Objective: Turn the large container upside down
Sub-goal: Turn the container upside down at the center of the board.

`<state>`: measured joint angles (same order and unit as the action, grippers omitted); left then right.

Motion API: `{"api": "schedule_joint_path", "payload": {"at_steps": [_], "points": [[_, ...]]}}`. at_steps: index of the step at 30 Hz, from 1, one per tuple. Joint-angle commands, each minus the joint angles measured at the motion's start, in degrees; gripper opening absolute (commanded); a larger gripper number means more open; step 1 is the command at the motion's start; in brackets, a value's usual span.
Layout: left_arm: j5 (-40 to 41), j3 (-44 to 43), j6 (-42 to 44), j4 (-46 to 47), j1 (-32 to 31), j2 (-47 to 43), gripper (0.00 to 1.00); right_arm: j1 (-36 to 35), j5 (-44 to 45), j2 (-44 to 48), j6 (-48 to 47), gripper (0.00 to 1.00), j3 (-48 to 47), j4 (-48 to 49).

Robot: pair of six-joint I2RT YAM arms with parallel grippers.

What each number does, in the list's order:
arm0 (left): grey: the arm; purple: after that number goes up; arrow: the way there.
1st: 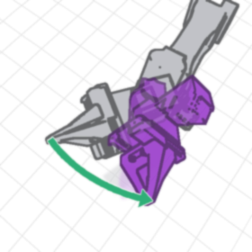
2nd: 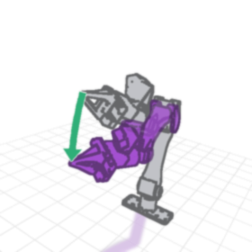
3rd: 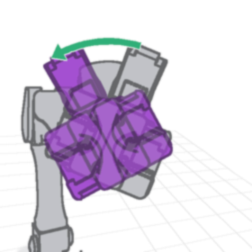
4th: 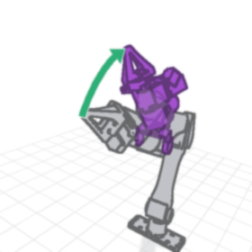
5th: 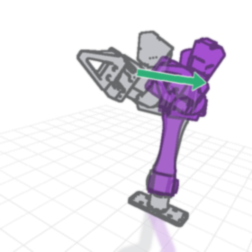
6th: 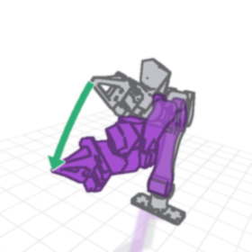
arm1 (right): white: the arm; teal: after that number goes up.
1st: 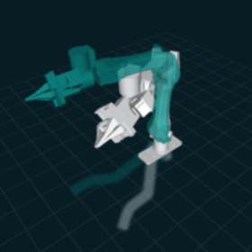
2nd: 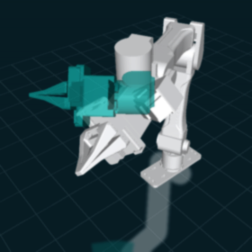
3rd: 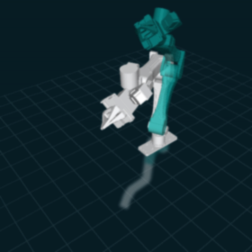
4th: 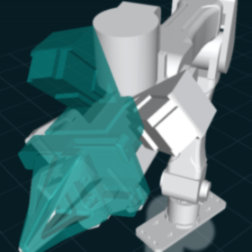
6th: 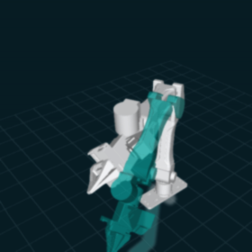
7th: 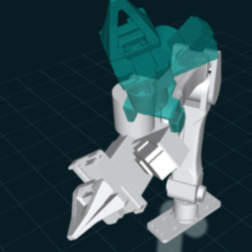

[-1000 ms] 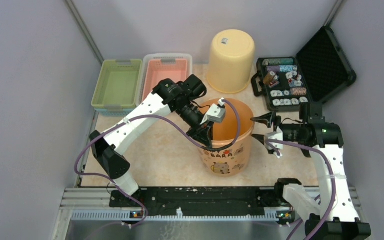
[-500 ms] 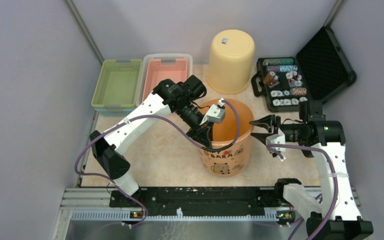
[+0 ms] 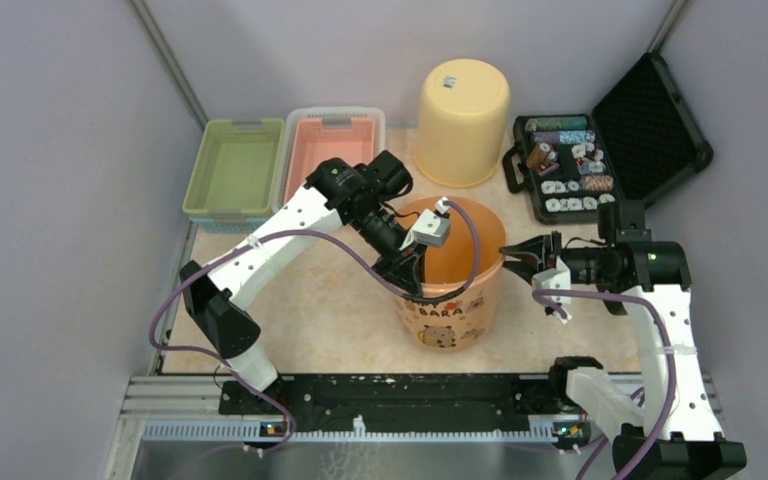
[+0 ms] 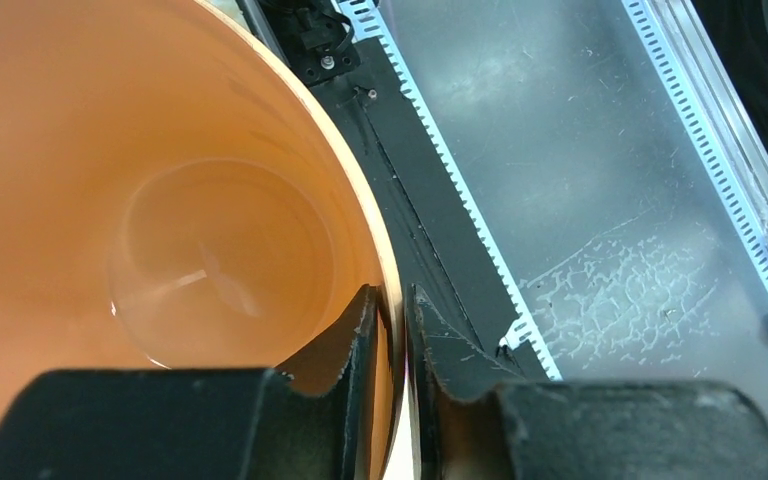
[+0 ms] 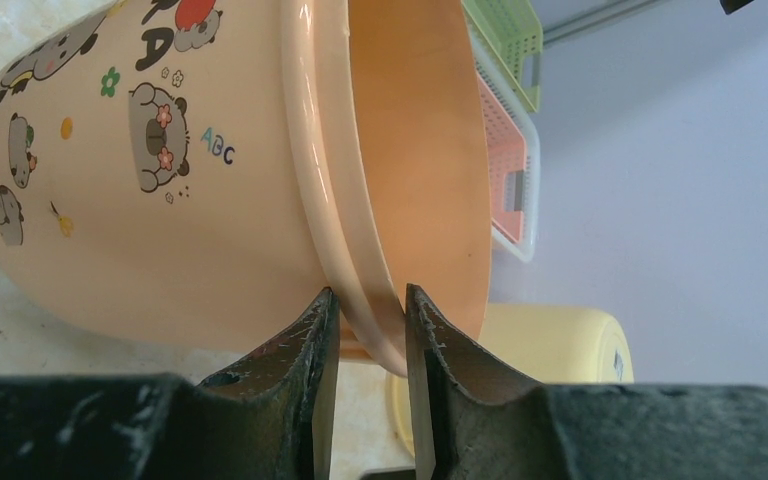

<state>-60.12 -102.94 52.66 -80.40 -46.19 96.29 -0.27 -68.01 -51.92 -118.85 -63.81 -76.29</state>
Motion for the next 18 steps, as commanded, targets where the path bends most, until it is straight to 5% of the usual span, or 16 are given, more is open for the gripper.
{"api": "schedule_joint_path", "payload": {"at_steps": [1,5,10,18], "points": [[-2.24,-0.97,0.33,-0.55,-0.27,1.14,0.25,-0.78,-4.08,0.24,-3.94,0.17,0.23,-0.06],[-1.87,-1.35,0.29,-0.55,-0.27,0.86,0.45,-0.78,-4.72,0.38,-2.54,0.17,0.18,0.12],[-1.09,-1.78,0.42,-0.55,-0.24,-0.14,0.96,-0.79,-4.48,1.03,-1.28,0.17,1.02,-0.08],[2.83,-6.13,-1.33,-0.21,-0.14,-2.62,0.98,-0.8,-4.66,1.86,7.06,0.13,1.67,2.47]]}}
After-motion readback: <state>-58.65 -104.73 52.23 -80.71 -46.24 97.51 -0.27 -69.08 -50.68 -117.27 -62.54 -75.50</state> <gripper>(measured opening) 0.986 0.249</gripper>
